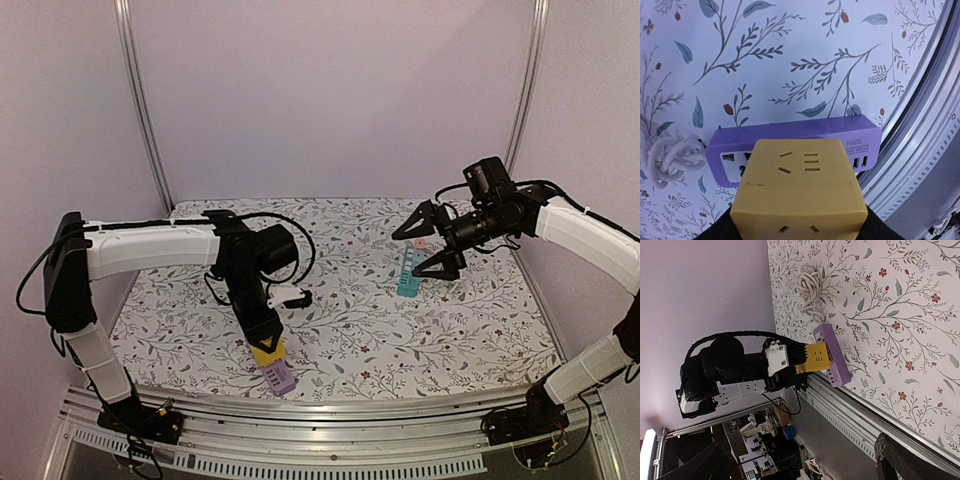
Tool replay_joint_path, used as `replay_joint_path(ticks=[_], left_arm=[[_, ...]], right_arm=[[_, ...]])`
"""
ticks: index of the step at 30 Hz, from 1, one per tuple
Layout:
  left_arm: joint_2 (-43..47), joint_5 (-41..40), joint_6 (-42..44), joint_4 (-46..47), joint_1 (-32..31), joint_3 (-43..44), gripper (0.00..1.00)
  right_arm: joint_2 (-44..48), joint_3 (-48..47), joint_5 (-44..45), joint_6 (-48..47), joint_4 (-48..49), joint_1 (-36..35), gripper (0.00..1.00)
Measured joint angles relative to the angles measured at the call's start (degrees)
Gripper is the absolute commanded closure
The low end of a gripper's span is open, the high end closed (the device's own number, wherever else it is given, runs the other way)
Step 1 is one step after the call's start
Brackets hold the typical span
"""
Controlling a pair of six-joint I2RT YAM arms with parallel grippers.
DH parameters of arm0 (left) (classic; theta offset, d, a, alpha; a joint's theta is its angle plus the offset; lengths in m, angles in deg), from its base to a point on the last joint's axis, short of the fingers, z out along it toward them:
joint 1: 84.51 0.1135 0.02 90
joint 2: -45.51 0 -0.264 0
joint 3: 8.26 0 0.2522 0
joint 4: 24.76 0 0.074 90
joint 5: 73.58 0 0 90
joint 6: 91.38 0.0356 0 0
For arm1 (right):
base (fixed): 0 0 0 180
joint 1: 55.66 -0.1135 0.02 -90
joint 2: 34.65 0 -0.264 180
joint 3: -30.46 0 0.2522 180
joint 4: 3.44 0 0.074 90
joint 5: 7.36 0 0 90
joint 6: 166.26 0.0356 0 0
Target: Insert the plug
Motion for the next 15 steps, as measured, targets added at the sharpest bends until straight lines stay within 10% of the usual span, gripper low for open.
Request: replay_joint_path(ticks=[15], left_arm=[[0.9, -1.6, -0.7, 0.2, -0.2, -0.3, 1.0]], right_arm=[[0.5, 0.3, 0.6, 0.0, 0.0, 0.0, 0.01]])
